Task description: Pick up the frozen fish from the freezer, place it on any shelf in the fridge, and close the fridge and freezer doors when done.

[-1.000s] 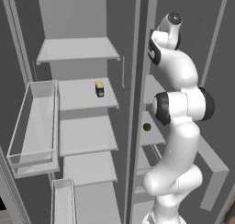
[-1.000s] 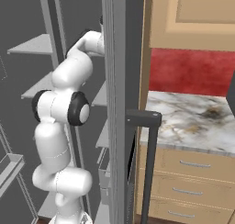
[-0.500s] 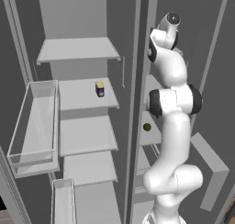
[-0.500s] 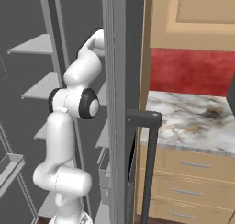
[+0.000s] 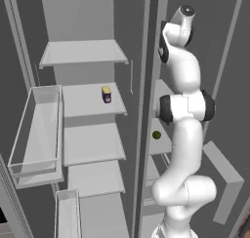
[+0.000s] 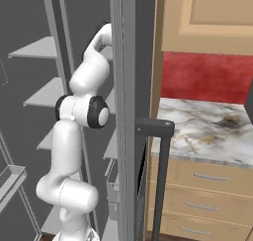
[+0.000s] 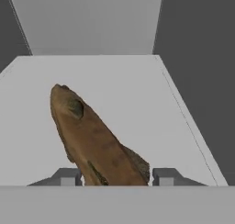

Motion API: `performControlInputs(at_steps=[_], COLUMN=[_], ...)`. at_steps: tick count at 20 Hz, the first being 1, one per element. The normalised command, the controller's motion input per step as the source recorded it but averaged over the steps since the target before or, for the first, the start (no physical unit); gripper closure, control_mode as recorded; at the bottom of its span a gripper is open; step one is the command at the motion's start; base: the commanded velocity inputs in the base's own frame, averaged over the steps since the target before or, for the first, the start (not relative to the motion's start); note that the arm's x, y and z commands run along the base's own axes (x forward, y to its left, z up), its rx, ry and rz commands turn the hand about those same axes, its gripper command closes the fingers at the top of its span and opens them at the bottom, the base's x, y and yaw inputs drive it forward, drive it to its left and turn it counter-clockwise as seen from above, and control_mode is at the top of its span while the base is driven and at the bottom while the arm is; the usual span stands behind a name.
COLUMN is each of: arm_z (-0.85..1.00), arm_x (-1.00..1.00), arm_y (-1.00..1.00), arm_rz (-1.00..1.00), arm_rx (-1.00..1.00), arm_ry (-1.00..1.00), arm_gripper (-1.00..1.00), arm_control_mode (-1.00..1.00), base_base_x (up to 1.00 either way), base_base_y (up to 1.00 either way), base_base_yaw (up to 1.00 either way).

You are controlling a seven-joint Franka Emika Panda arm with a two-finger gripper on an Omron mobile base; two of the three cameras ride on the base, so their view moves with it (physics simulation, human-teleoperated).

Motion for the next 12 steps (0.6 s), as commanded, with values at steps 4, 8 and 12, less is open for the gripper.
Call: performControlInputs(at_steps=[4,8,12], arm_z=[-0.33,-0.81,-0.32], arm_x=[-1.00,-1.00,-1.00], arm_y=[0.00,0.00,0.00], arm_rz=[0.00,0.00,0.00], arm_rx=[0.00,0.00,0.08], arm_ry=[-0.16,-0.38,-0.61], arm_gripper=[1.00,1.00,1.00], arm_control_mode=[-1.00,-1.00,-1.00], base_base_x=[0.00,0.00,0.00], base_base_y=[0.00,0.00,0.00], base_base_yaw=[0.00,0.00,0.00])
